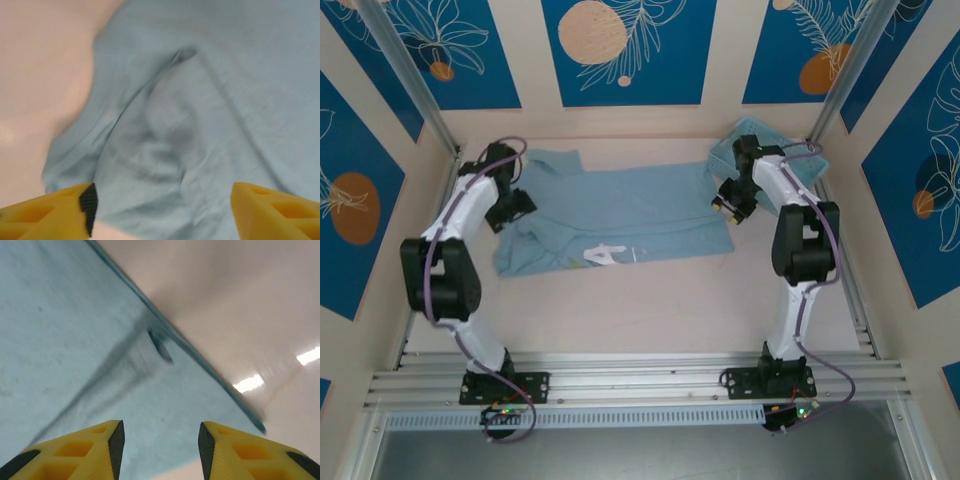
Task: Fold and stack the t-shirts
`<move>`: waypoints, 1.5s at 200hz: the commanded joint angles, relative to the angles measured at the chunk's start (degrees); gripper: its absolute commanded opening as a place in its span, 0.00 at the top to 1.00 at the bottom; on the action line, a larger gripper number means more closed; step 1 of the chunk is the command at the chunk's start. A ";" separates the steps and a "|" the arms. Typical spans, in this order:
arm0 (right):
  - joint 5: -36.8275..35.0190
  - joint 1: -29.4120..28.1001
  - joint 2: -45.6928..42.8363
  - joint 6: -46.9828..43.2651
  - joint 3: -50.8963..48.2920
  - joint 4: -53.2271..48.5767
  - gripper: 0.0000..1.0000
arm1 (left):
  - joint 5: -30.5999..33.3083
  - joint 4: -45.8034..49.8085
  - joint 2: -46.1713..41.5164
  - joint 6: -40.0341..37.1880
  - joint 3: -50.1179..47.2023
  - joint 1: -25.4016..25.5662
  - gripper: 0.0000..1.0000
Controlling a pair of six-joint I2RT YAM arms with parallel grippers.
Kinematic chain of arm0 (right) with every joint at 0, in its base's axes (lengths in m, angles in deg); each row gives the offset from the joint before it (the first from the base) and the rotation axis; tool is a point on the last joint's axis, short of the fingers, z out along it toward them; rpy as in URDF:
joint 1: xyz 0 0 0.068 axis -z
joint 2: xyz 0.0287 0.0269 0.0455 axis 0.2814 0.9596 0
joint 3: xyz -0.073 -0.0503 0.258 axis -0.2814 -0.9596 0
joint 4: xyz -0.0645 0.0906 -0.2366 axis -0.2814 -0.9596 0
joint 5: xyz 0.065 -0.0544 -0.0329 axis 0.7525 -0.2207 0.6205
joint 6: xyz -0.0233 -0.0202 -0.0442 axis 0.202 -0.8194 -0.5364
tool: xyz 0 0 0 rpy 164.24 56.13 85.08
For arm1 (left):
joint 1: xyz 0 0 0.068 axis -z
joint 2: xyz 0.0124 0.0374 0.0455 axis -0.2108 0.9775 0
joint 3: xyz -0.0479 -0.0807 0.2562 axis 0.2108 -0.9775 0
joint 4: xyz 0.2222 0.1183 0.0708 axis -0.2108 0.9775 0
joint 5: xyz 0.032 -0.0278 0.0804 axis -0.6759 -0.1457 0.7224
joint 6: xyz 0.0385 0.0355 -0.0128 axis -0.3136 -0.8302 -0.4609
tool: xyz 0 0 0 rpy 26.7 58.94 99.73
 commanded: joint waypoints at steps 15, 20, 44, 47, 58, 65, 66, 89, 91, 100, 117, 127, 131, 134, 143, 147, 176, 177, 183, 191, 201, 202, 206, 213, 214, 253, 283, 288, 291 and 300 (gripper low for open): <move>6.01 0.67 -9.56 -0.71 -15.35 5.40 0.64 | -9.69 -1.46 -10.10 8.02 -18.34 -4.98 0.41; 6.25 0.80 -10.24 -0.98 -17.12 6.32 0.65 | -10.65 -2.58 -11.04 9.31 -20.71 -6.31 0.43; 7.61 1.66 -12.13 -2.87 -23.25 10.52 0.66 | -13.25 -8.15 -16.34 18.18 -29.06 -12.50 0.40; 7.79 1.78 -12.22 -3.10 -23.79 11.04 0.66 | -13.29 -8.66 -16.89 19.46 -29.62 -13.09 0.39; 7.59 2.28 -12.36 -3.89 -25.52 12.48 0.66 | -12.93 -10.36 -18.53 23.40 -30.82 -14.34 0.38; 7.58 2.74 -12.13 -4.26 -26.26 12.98 0.67 | -12.11 -10.83 -19.11 25.73 -30.90 -14.55 0.39; 7.64 2.80 -12.07 -4.31 -26.30 13.10 0.67 | -12.04 -10.87 -19.14 26.10 -30.88 -14.57 0.39; 7.96 3.47 -11.27 -5.30 -27.40 14.74 0.67 | -10.92 -11.88 -19.35 34.54 -31.95 -15.10 0.42; 7.98 3.48 -11.19 -5.36 -27.41 14.85 0.67 | -10.96 -12.05 -19.35 35.58 -32.21 -15.12 0.42; 7.81 3.57 -10.84 -5.56 -27.34 15.15 0.67 | -11.13 -12.54 -19.19 39.32 -33.34 -15.29 0.44; 7.36 3.74 -9.89 -5.68 -26.84 15.00 0.68 | -13.25 -15.50 -18.68 44.77 -36.02 -15.30 0.49; 6.90 3.83 -9.19 -5.64 -26.40 14.53 0.68 | -14.18 -15.90 -18.03 46.40 -36.65 -15.21 0.49; 6.67 3.87 -8.95 -5.59 -26.16 14.21 0.68 | -14.44 -15.69 -17.83 46.81 -36.74 -15.21 0.50; 6.50 3.91 -8.79 -5.55 -26.00 14.10 0.68 | -14.57 -15.66 -17.65 47.12 -36.81 -15.21 0.50; 6.14 4.01 -8.42 -5.49 -25.83 13.93 0.67 | -15.02 -15.78 -17.37 48.00 -37.05 -15.25 0.50; 6.05 4.02 -8.35 -5.44 -25.73 13.97 0.67 | -15.17 -16.08 -17.25 48.31 -37.26 -15.21 0.50; 6.90 3.92 -7.36 -5.25 -25.33 15.38 0.65 | -14.90 -19.26 -15.49 49.93 -37.25 -15.21 0.51; 6.90 3.92 -7.31 -5.25 -25.27 15.36 0.65 | -14.84 -19.35 -15.40 49.93 -37.22 -15.21 0.51; 6.85 3.85 -6.90 -5.20 -24.85 15.12 0.65 | -14.51 -19.79 -14.77 49.86 -36.82 -15.21 0.52; 6.58 3.75 -6.41 -5.07 -24.40 15.04 0.65 | -14.04 -20.12 -13.93 49.63 -36.22 -15.21 0.54; 6.06 3.61 -5.67 -5.06 -23.86 14.80 0.66 | -13.44 -20.50 -13.09 49.54 -35.67 -15.29 0.59; 6.04 3.59 -5.64 -5.06 -23.83 14.76 0.66 | -13.37 -20.58 -13.01 49.52 -35.64 -15.29 0.60; 5.81 3.57 -5.32 -5.05 -23.71 14.73 0.67 | -13.11 -20.80 -12.75 49.50 -35.49 -15.30 0.62; 5.54 3.59 -4.71 -4.98 -23.48 14.68 0.70 | -12.59 -21.00 -12.36 49.36 -35.27 -15.36 0.65; 5.48 3.58 -4.67 -4.98 -23.47 14.69 0.71 | -12.50 -21.05 -12.29 49.30 -35.22 -15.37 0.66; 2.69 3.48 -3.84 -4.41 -22.97 13.80 0.96 | -9.74 -18.71 -12.30 47.51 -32.78 -16.59 0.95; 0.27 3.23 -4.43 -4.05 -22.99 12.49 1.00 | -8.34 -14.60 -13.10 45.50 -29.90 -17.57 1.00; -0.13 3.13 -4.66 -3.95 -23.13 12.31 1.00 | -8.26 -13.92 -13.18 45.09 -29.46 -17.73 1.00; -0.31 3.08 -4.94 -3.97 -23.27 12.26 1.00 | -8.26 -13.49 -13.12 44.84 -29.18 -17.85 1.00; -0.61 3.05 -5.42 -3.85 -23.69 12.00 1.00 | -8.20 -12.05 -13.19 44.37 -28.61 -18.09 1.00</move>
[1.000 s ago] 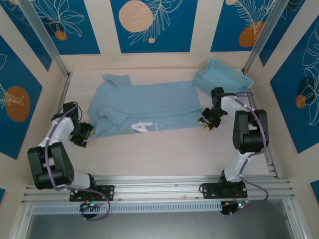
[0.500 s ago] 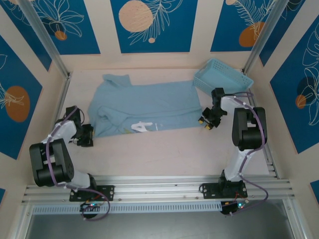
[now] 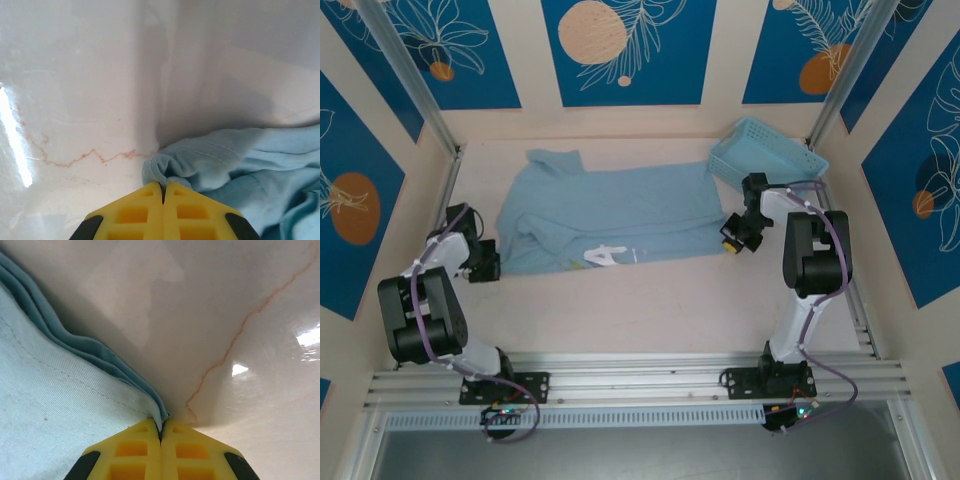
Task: Fold and stack the t-shirts
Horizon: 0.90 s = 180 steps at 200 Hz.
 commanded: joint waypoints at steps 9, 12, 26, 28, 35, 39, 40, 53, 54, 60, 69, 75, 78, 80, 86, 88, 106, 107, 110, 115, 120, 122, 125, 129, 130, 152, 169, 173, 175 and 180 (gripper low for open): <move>-4.57 -0.39 -0.54 0.85 -0.80 -2.12 1.00 | 2.64 7.93 -1.23 -0.97 2.89 -1.67 1.00; -4.73 -0.43 -0.74 0.98 -0.97 -2.35 1.00 | 2.71 8.29 -1.31 -1.16 2.94 -1.76 1.00; -5.51 -0.65 -1.89 1.09 -1.97 -2.82 1.00 | 3.00 10.41 -1.51 -1.84 3.49 -2.00 1.00; -5.63 -0.69 -2.04 1.15 -2.11 -2.89 1.00 | 3.00 10.72 -1.44 -1.91 3.54 -2.01 1.00; -5.88 -0.78 -2.52 1.30 -2.69 -3.24 1.00 | 3.08 11.76 -1.42 -2.32 3.77 -2.13 1.00; -6.05 -0.77 -2.92 1.39 -2.96 -3.42 1.00 | 3.17 12.22 -1.43 -2.55 3.80 -2.22 1.00; -6.03 -0.78 -2.98 1.37 -2.99 -3.45 1.00 | 3.22 12.38 -1.38 -2.65 3.81 -2.26 1.00; -6.18 -0.96 -3.83 1.67 -3.93 -4.11 1.00 | 3.39 13.90 -1.24 -3.43 3.82 -2.44 1.00; -6.14 -1.01 -3.91 1.73 -4.01 -4.19 1.00 | 3.42 14.05 -1.20 -3.49 3.82 -2.46 1.00; -6.10 -1.03 -4.36 1.99 -4.50 -4.50 1.00 | 3.67 14.70 -1.16 -3.91 3.82 -2.41 1.00; -6.11 -1.18 -4.97 2.37 -5.38 -5.03 1.00 | 4.09 15.51 -1.31 -4.62 3.53 -2.40 1.00; -6.23 -1.27 -5.65 2.71 -6.16 -5.42 1.00 | 4.50 15.96 -1.62 -5.00 3.16 -2.40 1.00; -6.40 -1.31 -6.11 2.99 -6.69 -5.76 1.00 | 4.64 16.22 -1.80 -5.18 2.89 -2.42 1.00; -6.49 -1.34 -6.35 3.08 -6.93 -5.96 1.00 | 4.77 16.39 -1.95 -5.27 2.75 -2.40 1.00; -6.71 -1.40 -7.10 3.63 -7.80 -6.59 1.00 | 5.41 17.01 -2.54 -5.65 2.30 -2.50 1.00; -6.83 -1.38 -7.43 3.79 -8.07 -6.76 1.00 | 5.67 17.29 -2.73 -5.70 2.15 -2.49 1.00; -6.63 -1.51 -10.11 4.80 -10.69 -8.78 1.00 | 8.19 19.20 -5.29 -7.01 0.57 -2.67 1.00; -6.63 -1.54 -10.22 4.88 -10.82 -8.89 1.00 | 8.36 19.29 -5.46 -7.04 0.48 -2.67 1.00; -6.51 -1.64 -10.63 4.94 -11.23 -9.24 1.00 | 8.91 19.59 -5.91 -7.43 0.23 -2.73 1.00; -6.39 -1.83 -11.47 5.20 -11.92 -9.84 1.00 | 9.81 20.23 -6.50 -7.86 -0.22 -2.66 1.00; -6.29 -2.07 -12.20 5.57 -12.70 -10.33 1.00 | 10.60 20.71 -7.02 -8.34 -0.66 -2.71 1.00; -6.24 -2.19 -12.49 5.64 -12.99 -10.44 1.00 | 10.86 20.83 -7.24 -8.55 -0.84 -2.67 1.00; -6.13 -2.35 -13.00 5.94 -13.53 -10.69 1.00 | 11.23 20.98 -7.45 -8.89 -1.17 -2.66 1.00; -6.03 -2.60 -13.59 6.27 -14.27 -10.86 1.00 | 11.73 21.12 -7.78 -9.23 -1.54 -2.74 1.00; -5.98 -2.66 -13.81 6.36 -14.45 -10.86 1.00 | 11.85 21.17 -7.85 -9.29 -1.63 -2.74 1.00; -4.04 -3.34 -15.71 8.07 -18.16 -10.17 1.00 | 13.35 20.58 -8.61 -10.96 -3.48 -2.77 1.00; -2.59 -3.29 -15.29 9.31 -19.35 -10.13 0.95 | 13.72 19.31 -8.21 -12.55 -4.26 -2.75 0.97; -2.38 -3.37 -15.41 9.65 -19.38 -10.40 0.88 | 13.76 18.96 -8.10 -13.13 -4.26 -2.76 0.93; -2.30 -3.41 -15.49 9.86 -19.34 -10.59 0.85 | 13.73 18.77 -8.12 -13.52 -4.22 -2.77 0.91; -2.16 -3.40 -15.76 10.24 -19.29 -10.96 0.78 | 13.59 18.25 -8.26 -14.65 -4.06 -2.76 0.86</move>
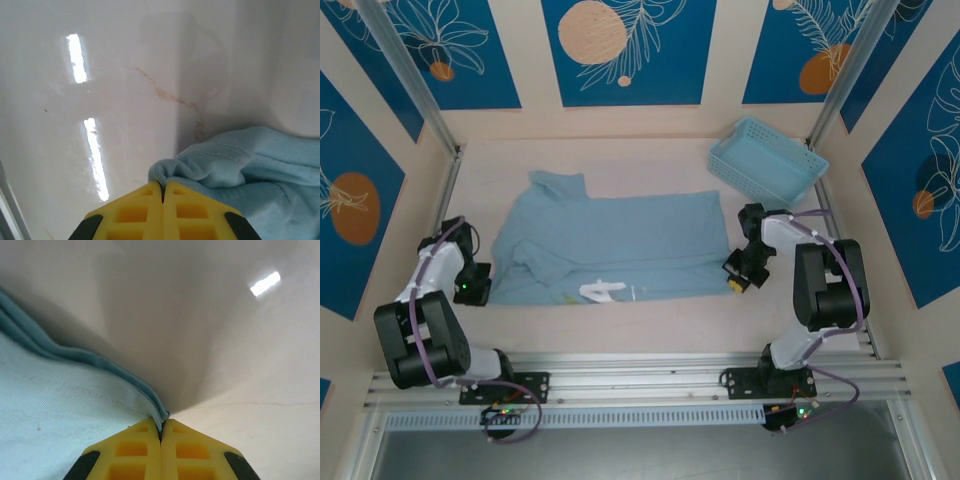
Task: Fold and stack the t-shirts
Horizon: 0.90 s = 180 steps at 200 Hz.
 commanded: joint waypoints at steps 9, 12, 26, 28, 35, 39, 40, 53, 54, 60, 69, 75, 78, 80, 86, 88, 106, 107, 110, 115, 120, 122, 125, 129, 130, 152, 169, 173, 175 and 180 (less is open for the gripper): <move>1.48 -0.07 -2.03 3.52 -0.64 -3.31 0.68 | 3.66 -0.06 -1.13 -5.93 0.24 -1.03 0.76; 1.34 -0.11 -2.54 3.62 -0.38 -3.66 0.65 | 3.87 -0.08 -1.53 -6.47 0.50 -0.89 0.69; 0.20 -0.64 -5.13 3.94 1.02 -5.66 0.58 | 4.82 1.11 -4.00 -8.67 2.70 -0.64 0.45; -0.13 -0.79 -5.52 3.94 1.19 -6.02 0.58 | 4.91 1.31 -4.37 -9.08 3.07 -0.55 0.43; -1.06 -1.31 -6.84 3.98 2.22 -6.81 0.57 | 5.11 2.06 -5.48 -10.45 4.61 -0.14 0.38; -1.57 -1.54 -7.63 3.81 2.72 -7.06 0.57 | 5.07 2.66 -6.05 -11.04 5.54 0.25 0.37; -1.68 -1.60 -7.81 3.78 2.86 -7.08 0.57 | 5.01 2.74 -6.15 -11.12 5.77 0.36 0.37; -2.42 -3.00 -10.06 2.56 3.95 -5.93 0.55 | 1.72 2.32 -7.74 -12.43 7.39 2.32 0.36; -2.42 -3.17 -10.21 2.37 3.96 -5.68 0.55 | 1.22 2.09 -7.87 -12.48 7.40 2.54 0.37; -1.88 -3.92 -10.90 1.39 4.10 -4.26 0.55 | -1.91 0.38 -8.48 -12.42 7.07 3.90 0.37; -1.35 -4.97 -11.40 0.23 4.14 -2.34 0.55 | -7.39 -3.56 -9.18 -11.76 5.53 6.76 0.38; -0.29 -5.49 -11.35 -0.73 3.99 -0.73 0.55 | -10.79 -6.57 -9.34 -10.56 4.07 9.18 0.38; 0.41 -5.60 -11.21 -1.28 3.85 0.17 0.54 | -12.39 -8.21 -9.37 -9.92 3.31 10.27 0.38; 0.98 -5.68 -11.10 -1.59 3.74 0.65 0.54 | -13.26 -9.03 -9.36 -9.48 2.80 11.16 0.38; 2.60 -5.64 -10.55 -2.27 3.47 2.21 0.54 | -15.03 -11.06 -9.26 -7.96 1.52 14.03 0.38; 3.13 -5.58 -10.30 -2.43 3.45 2.61 0.54 | -15.48 -11.53 -9.18 -7.45 1.15 14.89 0.38; 6.72 -5.18 -7.77 -3.61 4.06 4.76 0.55 | -16.26 -13.46 -7.73 -4.43 -1.45 20.02 0.39; 6.72 -5.18 -7.61 -3.62 4.10 4.76 0.55 | -16.12 -13.45 -7.65 -4.35 -1.55 20.18 0.39; 6.77 -5.16 -7.29 -3.71 4.40 4.72 0.55 | -15.74 -13.51 -7.58 -4.08 -1.86 20.50 0.39; 6.89 -5.16 -6.77 -3.87 4.72 4.93 0.55 | -15.30 -13.73 -7.38 -3.85 -2.41 20.76 0.40; 6.90 -5.18 -6.32 -4.09 5.11 4.96 0.55 | -14.80 -14.14 -7.26 -3.61 -2.96 20.86 0.41; 6.90 -5.16 -6.14 -4.09 5.22 4.95 0.55 | -14.58 -14.32 -7.23 -3.59 -3.09 20.86 0.41; 6.84 -5.10 -5.88 -4.21 5.40 5.02 0.55 | -14.20 -14.54 -7.20 -3.57 -3.33 20.86 0.41; 6.86 -5.09 -5.61 -4.30 5.67 4.99 0.55 | -13.58 -15.05 -7.07 -3.79 -3.53 20.86 0.42; 6.88 -5.05 -5.57 -4.31 5.74 5.01 0.55 | -13.50 -15.21 -7.06 -3.89 -3.55 20.82 0.42; 6.95 -4.65 -5.17 -4.61 6.10 5.28 0.55 | -13.03 -17.00 -3.04 -6.71 -2.87 20.84 0.44; 7.35 -4.18 -5.43 -4.49 5.66 5.63 0.55 | -12.65 -17.92 -0.01 -8.27 -2.43 20.86 0.46; 7.43 -4.05 -5.51 -4.42 5.52 5.72 0.55 | -12.37 -18.36 0.34 -8.29 -2.58 20.86 0.46; 7.52 -4.04 -5.63 -4.46 5.43 5.73 0.55 | -12.24 -18.60 0.45 -8.30 -2.65 20.86 0.46; 7.62 -3.95 -5.68 -4.50 5.31 5.80 0.55 | -11.92 -19.45 0.72 -8.30 -2.78 20.86 0.47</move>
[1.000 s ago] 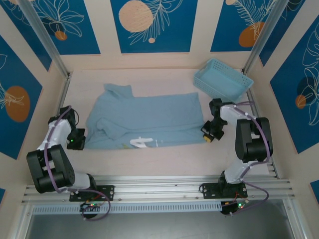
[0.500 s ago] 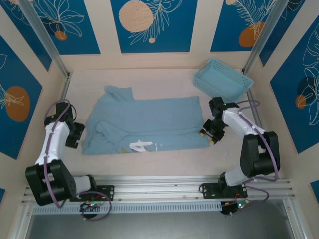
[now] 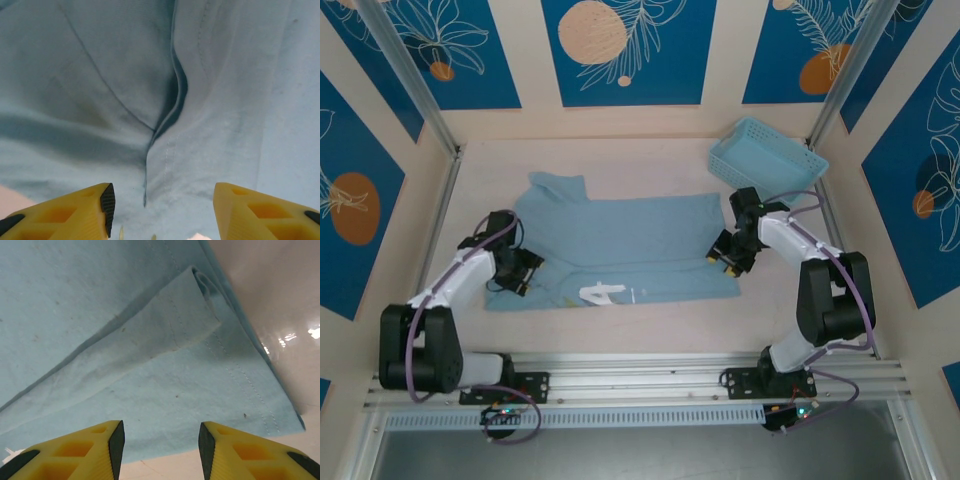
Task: Fold and stack the t-shirts
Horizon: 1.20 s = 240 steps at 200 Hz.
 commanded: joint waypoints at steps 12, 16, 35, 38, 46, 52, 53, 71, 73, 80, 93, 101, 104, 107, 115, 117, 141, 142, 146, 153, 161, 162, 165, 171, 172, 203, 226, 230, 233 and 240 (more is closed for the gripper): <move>2.44 0.78 -0.91 -1.10 0.11 0.29 0.55 | 1.31 -5.38 2.78 -1.97 0.48 0.14 0.50; 2.47 0.83 -1.00 -1.09 0.02 0.27 0.55 | 1.38 -5.84 3.06 -2.09 0.62 0.14 0.50; 2.30 1.11 -1.35 -1.06 -0.53 0.13 0.56 | 1.32 -6.03 5.27 -3.12 1.68 0.23 0.54; 2.32 1.20 -1.36 -1.05 -0.62 0.20 0.56 | 1.19 -6.02 5.60 -3.31 1.77 0.23 0.55; 2.36 1.39 -1.36 -1.01 -0.73 0.15 0.56 | 0.90 -6.20 6.37 -3.78 1.92 0.23 0.59; 2.43 1.48 -1.36 -1.08 -0.73 0.15 0.56 | 0.79 -6.29 6.67 -3.94 1.96 0.23 0.61; 2.43 1.50 -1.36 -1.09 -0.69 0.10 0.56 | 0.74 -6.29 6.70 -4.00 1.96 0.23 0.61; 2.27 1.76 -1.36 -1.11 -0.47 -0.04 0.56 | 1.30 -5.90 6.81 -4.45 2.40 0.27 0.69; 2.23 1.71 -1.36 -1.16 -0.47 -0.04 0.56 | 1.35 -5.89 6.81 -4.48 2.47 0.31 0.70; 2.25 1.89 -1.36 -1.07 -0.40 -0.04 0.57 | 1.53 -5.86 6.97 -4.74 2.70 0.32 0.73; 2.28 2.01 -1.20 -1.05 -0.17 -0.04 0.57 | 1.45 -5.86 7.61 -5.39 3.37 0.30 0.81; 2.12 2.04 -1.05 -1.06 0.05 -0.12 0.57 | 1.48 -5.12 8.10 -5.80 4.14 0.32 0.84; 2.15 2.10 -0.97 -1.08 0.18 -0.23 0.57 | 1.63 -4.72 8.27 -5.96 4.42 0.32 0.85; 2.01 2.11 -0.93 -1.01 0.27 -0.24 0.58 | 1.73 -4.50 8.37 -6.07 4.71 0.32 0.85; 1.92 2.09 -0.75 -1.02 0.45 -0.38 0.58 | 1.99 -3.82 8.44 -6.44 5.19 0.32 0.87; 1.91 2.10 -0.74 -1.05 0.49 -0.36 0.58 | 2.08 -3.77 8.41 -6.54 5.32 0.32 0.87; 1.91 2.22 -0.59 -0.94 0.67 -0.08 0.60 | 2.31 -2.81 8.13 -7.43 6.12 0.32 0.98; 1.90 2.27 -0.58 -0.97 0.72 -0.06 0.60 | 2.25 -2.80 8.13 -7.41 6.15 0.32 0.98; 1.91 2.36 -0.49 -0.92 0.77 -0.08 0.60 | 2.08 -2.58 8.13 -7.61 6.33 0.32 1.00; 1.89 2.31 -0.39 -0.97 0.85 -0.14 0.60 | 2.02 -1.86 8.21 -7.71 6.68 0.32 1.00; 1.82 2.35 -0.32 -1.10 0.94 -0.20 0.60 | 2.10 -0.35 8.12 -7.82 7.12 0.27 1.00; 1.82 2.37 -0.31 -1.09 0.94 -0.21 0.60 | 2.15 -0.12 8.13 -7.83 7.18 0.30 1.00; 1.79 2.37 -0.30 -1.15 1.02 -0.22 0.60 | 2.14 0.69 8.13 -7.83 7.34 0.31 0.99; 1.68 2.38 -0.33 -1.19 1.03 -0.21 0.60 | 2.13 2.06 8.13 -7.80 7.56 0.35 0.95; 1.66 2.35 -0.31 -1.19 1.03 -0.26 0.60 | 2.12 2.28 8.13 -7.82 7.62 0.33 0.94; 1.08 2.43 -0.36 -1.45 1.11 -0.65 0.60 | 0.28 6.68 4.95 -3.14 5.28 1.81 0.61; 1.20 2.46 -0.31 -1.31 0.87 -0.31 0.60 | -1.12 5.94 1.37 4.88 1.96 5.21 0.60; 1.28 2.44 -0.22 -1.19 0.85 -0.26 0.60 | -1.29 5.23 0.82 6.60 1.19 5.69 0.59; 1.35 2.40 -0.15 -1.18 0.85 -0.16 0.60 | -1.46 4.61 0.42 7.95 0.58 6.00 0.59; 1.57 2.45 -0.04 -1.16 0.85 0.00 0.60 | -1.79 2.93 -0.50 10.95 -0.89 6.44 0.58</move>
